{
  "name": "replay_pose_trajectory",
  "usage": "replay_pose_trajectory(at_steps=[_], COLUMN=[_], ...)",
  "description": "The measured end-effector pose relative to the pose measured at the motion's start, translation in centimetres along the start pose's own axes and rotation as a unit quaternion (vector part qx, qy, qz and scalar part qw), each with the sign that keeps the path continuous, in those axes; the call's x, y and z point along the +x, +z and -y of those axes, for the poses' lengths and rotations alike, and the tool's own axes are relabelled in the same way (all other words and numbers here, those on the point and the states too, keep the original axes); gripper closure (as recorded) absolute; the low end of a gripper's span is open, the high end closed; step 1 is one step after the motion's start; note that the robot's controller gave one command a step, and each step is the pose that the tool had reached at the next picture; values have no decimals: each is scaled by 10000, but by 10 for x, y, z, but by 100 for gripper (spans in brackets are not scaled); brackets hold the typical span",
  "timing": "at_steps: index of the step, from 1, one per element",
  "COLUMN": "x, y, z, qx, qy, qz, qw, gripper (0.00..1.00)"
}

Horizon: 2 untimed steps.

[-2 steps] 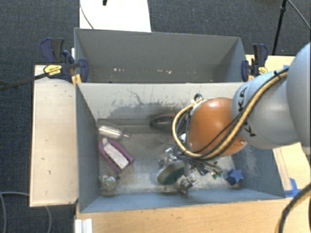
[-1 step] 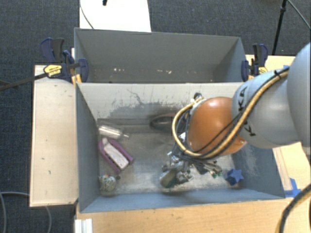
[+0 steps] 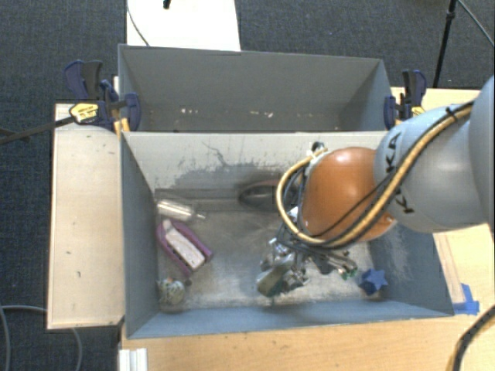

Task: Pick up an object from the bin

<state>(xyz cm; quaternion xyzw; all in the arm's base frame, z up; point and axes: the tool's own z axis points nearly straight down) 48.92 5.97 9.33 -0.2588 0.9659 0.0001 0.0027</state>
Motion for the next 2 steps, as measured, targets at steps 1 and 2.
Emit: replay_pose_trajectory(at_steps=[1,2], x=[-2,-3], y=[-48,-91], z=[1,1], qx=[4,5], qy=[33,76], qz=[7,9], qw=[10000,10000], gripper=[100,100])
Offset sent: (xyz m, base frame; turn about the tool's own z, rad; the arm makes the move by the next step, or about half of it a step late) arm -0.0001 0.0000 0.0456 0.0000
